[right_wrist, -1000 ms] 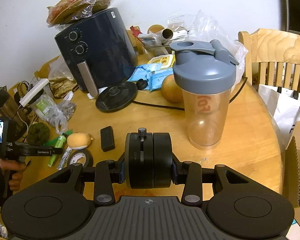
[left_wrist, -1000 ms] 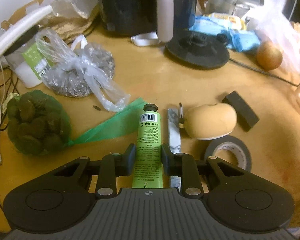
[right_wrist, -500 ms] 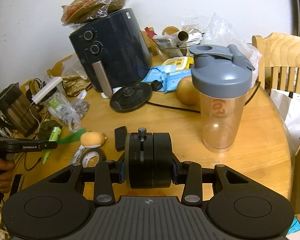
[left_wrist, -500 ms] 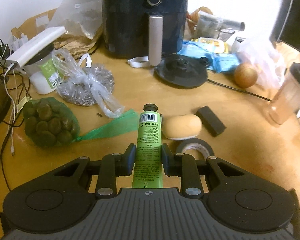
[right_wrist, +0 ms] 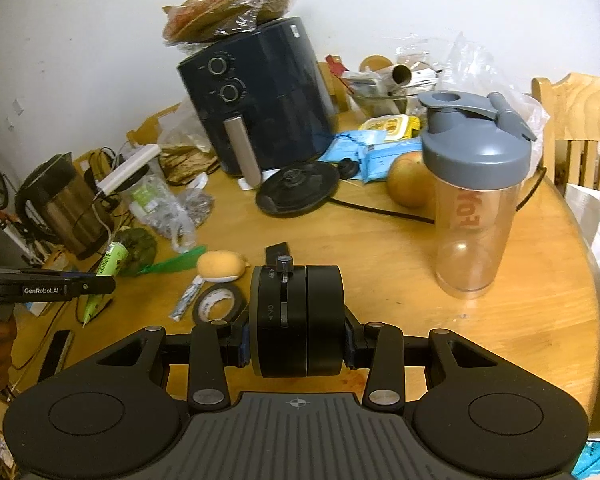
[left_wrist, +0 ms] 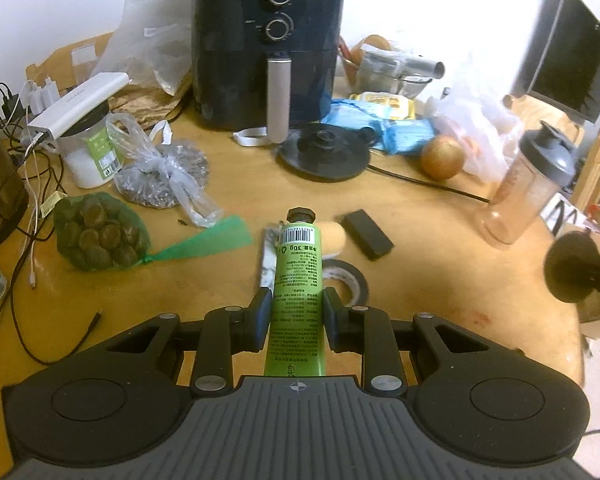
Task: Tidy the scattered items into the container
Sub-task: 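Close the left gripper on the green tube and lift it, then carry the green tube into the box with the left gripper while the right gripper carries the black roller there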
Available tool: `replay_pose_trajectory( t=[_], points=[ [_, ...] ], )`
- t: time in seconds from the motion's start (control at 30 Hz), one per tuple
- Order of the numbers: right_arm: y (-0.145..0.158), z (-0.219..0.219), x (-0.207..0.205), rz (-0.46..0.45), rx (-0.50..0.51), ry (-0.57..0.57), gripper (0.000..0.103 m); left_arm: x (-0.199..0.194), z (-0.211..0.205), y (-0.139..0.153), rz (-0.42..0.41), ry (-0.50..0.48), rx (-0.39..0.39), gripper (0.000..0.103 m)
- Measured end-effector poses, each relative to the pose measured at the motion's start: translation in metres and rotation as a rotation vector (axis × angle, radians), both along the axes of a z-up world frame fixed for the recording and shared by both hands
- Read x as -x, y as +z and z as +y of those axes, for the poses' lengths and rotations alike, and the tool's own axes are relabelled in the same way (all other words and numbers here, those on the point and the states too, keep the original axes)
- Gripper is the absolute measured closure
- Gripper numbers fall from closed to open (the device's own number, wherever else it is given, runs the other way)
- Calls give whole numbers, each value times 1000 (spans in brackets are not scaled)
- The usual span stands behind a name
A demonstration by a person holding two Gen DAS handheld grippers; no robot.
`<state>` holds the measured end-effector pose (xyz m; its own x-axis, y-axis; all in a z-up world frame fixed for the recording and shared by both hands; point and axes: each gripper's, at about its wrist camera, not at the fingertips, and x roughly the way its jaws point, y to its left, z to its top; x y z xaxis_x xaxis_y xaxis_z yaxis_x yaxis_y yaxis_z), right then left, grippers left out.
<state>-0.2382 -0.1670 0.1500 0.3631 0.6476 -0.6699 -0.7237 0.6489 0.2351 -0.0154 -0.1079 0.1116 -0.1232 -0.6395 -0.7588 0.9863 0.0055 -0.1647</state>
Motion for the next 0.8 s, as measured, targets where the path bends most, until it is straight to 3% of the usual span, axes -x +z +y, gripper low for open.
replay_pose_trajectory(
  t=[0.47,0.8],
  points=[
    [2,2,34,15,-21,78,60,22,56,0,55,-25,-47,76],
    [-6,16,61,37,54,176,60,33,87,-13,65,-9,-121,76]
  ],
)
